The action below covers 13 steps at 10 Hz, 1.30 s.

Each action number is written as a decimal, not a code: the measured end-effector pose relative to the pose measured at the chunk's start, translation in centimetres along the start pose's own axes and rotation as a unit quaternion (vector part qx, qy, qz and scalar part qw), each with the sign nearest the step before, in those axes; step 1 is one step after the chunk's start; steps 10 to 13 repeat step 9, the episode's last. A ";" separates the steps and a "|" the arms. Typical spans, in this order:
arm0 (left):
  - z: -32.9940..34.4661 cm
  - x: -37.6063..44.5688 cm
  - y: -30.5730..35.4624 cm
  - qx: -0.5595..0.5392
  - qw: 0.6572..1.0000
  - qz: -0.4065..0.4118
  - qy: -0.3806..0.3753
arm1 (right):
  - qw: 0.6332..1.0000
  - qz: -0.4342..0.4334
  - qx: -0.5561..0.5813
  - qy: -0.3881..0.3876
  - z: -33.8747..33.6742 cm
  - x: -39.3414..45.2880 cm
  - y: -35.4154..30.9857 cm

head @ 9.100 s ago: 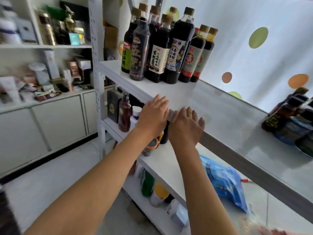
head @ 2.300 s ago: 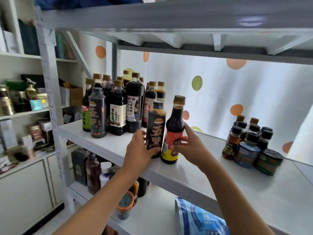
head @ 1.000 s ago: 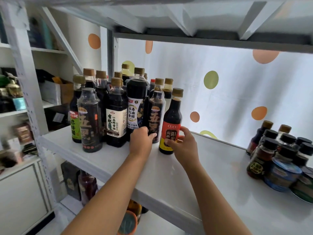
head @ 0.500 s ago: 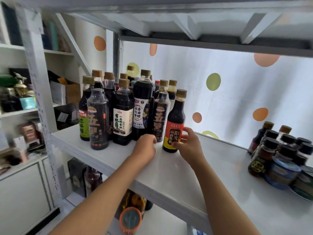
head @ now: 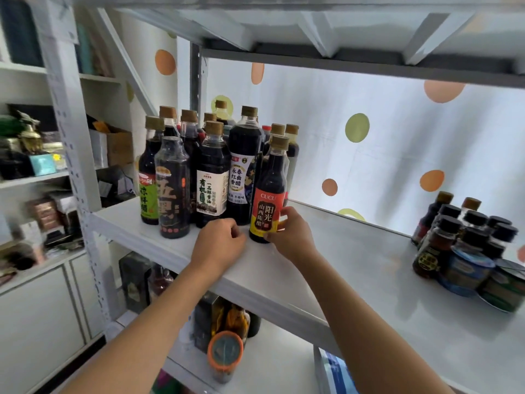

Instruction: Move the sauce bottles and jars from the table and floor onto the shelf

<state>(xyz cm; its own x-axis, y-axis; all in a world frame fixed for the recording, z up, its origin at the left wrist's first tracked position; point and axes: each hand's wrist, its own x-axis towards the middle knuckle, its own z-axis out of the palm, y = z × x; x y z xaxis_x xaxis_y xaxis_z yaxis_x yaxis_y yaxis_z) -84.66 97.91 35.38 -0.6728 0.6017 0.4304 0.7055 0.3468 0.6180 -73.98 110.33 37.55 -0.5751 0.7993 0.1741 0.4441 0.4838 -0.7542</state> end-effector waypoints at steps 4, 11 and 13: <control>0.7 0.8 -0.5 0.063 0.996 0.048 -0.026 | 0.998 0.023 0.019 0.047 2.7 0.9 1.2; 1.1 0.6 -0.9 0.086 0.994 0.063 -0.026 | 0.999 0.002 -0.028 0.026 2.5 -0.3 1.3; 1.1 0.6 -0.9 0.086 0.994 0.063 -0.026 | 0.999 0.002 -0.028 0.026 2.5 -0.3 1.3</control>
